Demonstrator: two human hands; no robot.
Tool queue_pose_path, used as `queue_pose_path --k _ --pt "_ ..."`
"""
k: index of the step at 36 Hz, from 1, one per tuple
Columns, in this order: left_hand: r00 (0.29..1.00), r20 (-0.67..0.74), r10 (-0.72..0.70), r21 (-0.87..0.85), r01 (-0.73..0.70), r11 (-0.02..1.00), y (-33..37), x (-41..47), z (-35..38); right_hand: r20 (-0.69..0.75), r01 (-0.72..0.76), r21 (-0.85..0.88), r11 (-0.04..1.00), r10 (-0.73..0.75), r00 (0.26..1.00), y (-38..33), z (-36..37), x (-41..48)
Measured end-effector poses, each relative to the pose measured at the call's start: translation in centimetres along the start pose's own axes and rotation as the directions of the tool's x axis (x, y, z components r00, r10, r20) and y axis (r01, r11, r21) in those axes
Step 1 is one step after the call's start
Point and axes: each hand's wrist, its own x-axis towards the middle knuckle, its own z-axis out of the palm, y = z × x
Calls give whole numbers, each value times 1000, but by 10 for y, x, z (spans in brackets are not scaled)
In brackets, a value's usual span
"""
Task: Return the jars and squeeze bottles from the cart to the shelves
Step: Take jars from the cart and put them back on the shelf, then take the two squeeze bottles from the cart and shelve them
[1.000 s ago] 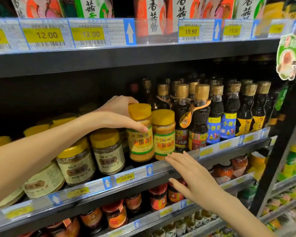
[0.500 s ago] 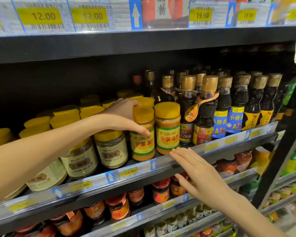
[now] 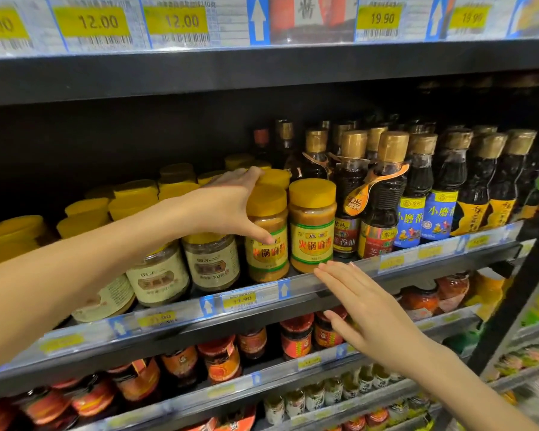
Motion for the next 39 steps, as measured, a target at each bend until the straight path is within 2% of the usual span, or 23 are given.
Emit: queue_pose_path --k 4,7,12,17,20,25,29,33,39 --pt "974 -204 101 47 -93 995 3 -40 2 23 36 -11 999 -36 999 4 -3 0" --pt "957 -262 123 61 -111 992 2 -77 11 37 89 -3 996 -89 995 8 -5 0" --pt "981 -184 54 32 -49 998 -9 -143 36 87 145 29 989 -147 985 12 -14 4" --pt "979 -89 -183 -68 177 982 -15 -213 52 200 91 152 984 -121 972 7 -40 15" --pt "954 -25 -299 -70 297 952 -22 -253 55 204 101 176 979 -137 969 -12 -55 25" --pt "879 74 -470 -31 473 880 -40 -323 57 206 268 224 937 -315 927 -66 -57 41" --pt "791 118 -600 -52 608 792 -60 -385 58 194 398 264 878 -453 870 -126 -39 54" --pt "704 149 -694 -33 705 708 -79 -455 53 238 481 326 814 -563 791 -203 -24 67" --pt "549 170 -819 65 823 565 -102 -575 45 207 590 396 703 -695 688 -337 5 87"
